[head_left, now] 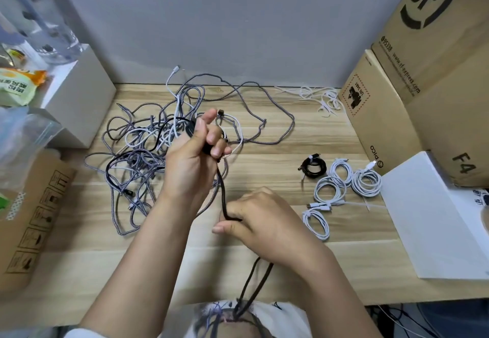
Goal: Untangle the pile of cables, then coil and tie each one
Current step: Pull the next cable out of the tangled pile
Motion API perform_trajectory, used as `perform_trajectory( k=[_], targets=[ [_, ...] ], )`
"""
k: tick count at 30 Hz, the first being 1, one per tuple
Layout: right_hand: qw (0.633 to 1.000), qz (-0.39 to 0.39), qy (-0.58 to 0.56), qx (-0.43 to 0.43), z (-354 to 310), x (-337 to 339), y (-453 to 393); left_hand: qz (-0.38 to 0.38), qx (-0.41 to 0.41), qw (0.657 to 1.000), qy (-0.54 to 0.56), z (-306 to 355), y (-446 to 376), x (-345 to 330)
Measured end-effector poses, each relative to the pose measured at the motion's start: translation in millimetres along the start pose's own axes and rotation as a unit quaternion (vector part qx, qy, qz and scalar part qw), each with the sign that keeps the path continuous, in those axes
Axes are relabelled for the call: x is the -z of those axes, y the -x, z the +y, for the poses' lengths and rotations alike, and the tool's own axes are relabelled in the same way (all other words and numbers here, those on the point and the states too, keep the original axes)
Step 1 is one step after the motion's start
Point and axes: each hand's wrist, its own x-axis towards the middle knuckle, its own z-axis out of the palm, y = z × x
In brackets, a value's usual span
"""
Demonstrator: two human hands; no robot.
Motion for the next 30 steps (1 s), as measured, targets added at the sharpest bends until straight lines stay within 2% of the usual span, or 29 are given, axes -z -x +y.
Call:
perform_trajectory(
  k=[3, 6, 8, 11, 14, 17, 19, 21, 24, 27, 30],
  targets=[
    [0.999, 0.019, -0.050, -0.006, -3, 5, 4, -0.019, -0.047, 0.984, -0.171, -12, 0, 10],
    [0.997, 0.048, -0.055, -0.040, -2, 13, 9, -0.069, -0.063, 0.928, -0.360, -16, 5, 16],
    [0.990, 0.116, -0.041, -0.066, 6, 18, 13, -0.105, -0.023, 0.896, -0.431, -13, 10, 18],
    [0.974, 0.213, -0.009, -0.081, 23, 22, 16, -0.195, 0.078, 0.862, -0.462, -5, 17, 14],
    [0.963, 0.253, 0.059, -0.075, 32, 20, 14, -0.260, 0.158, 0.843, -0.443, 4, 20, 3],
    [0.948, 0.286, 0.120, -0.075, 35, 14, 11, -0.285, 0.212, 0.825, -0.440, 13, 18, -2],
    [0.940, 0.302, 0.142, -0.074, 34, 9, 7, -0.285, 0.238, 0.828, -0.420, 17, 16, -1],
    [0.940, 0.317, 0.110, -0.068, 32, 4, 3, -0.288, 0.265, 0.843, -0.369, 20, 15, 3],
    [0.943, 0.318, -0.061, -0.074, 32, -2, -1, -0.330, 0.303, 0.872, -0.198, 25, 14, 7],
    [0.918, 0.261, -0.271, -0.127, 28, -11, -3, -0.357, 0.315, 0.879, -0.040, 24, 10, 7],
    [0.910, 0.217, -0.320, -0.152, 24, -18, -3, -0.369, 0.295, 0.870, 0.139, 20, 4, 5]
  ],
)
